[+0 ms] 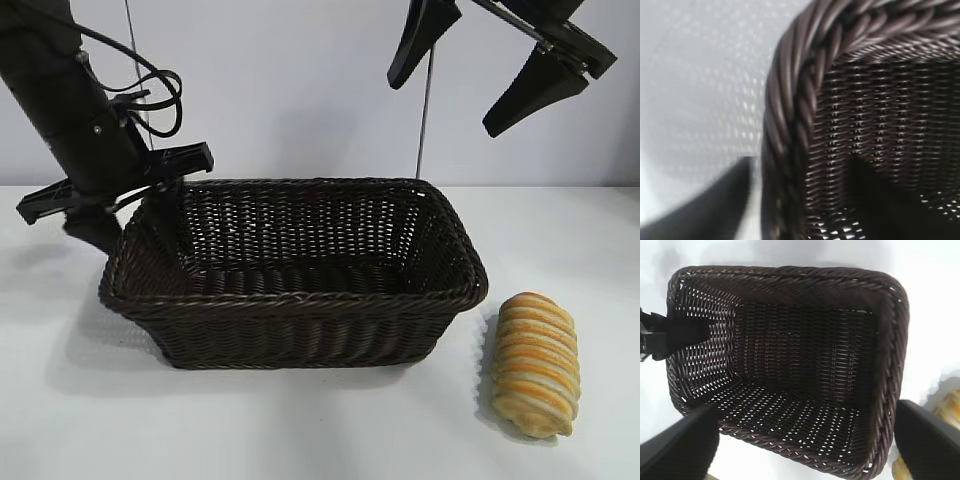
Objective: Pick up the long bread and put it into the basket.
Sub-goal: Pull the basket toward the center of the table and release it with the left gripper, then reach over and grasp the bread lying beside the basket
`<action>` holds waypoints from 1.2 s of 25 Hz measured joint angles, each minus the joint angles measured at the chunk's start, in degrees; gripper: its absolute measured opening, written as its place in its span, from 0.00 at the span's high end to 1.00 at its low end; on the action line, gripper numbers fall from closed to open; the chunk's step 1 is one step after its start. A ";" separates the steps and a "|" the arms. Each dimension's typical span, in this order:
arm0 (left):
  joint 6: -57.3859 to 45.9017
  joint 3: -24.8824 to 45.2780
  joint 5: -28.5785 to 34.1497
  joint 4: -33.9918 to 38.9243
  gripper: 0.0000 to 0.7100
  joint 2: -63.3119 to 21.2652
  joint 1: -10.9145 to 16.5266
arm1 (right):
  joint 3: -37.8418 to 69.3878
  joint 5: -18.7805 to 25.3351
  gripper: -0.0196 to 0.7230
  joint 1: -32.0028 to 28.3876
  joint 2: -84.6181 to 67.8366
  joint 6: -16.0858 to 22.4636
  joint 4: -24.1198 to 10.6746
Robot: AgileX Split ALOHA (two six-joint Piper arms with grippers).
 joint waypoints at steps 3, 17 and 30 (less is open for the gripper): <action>-0.74 -2.28 2.65 3.70 0.03 -2.34 0.77 | 0.00 0.07 0.07 0.00 0.00 0.00 0.00; 2.11 -16.92 19.28 17.51 0.02 -3.33 25.31 | 0.00 0.41 0.07 0.00 0.00 0.00 0.00; 9.82 -17.39 21.20 7.34 0.02 -18.23 40.24 | 0.00 0.41 0.07 0.00 0.00 -0.26 0.00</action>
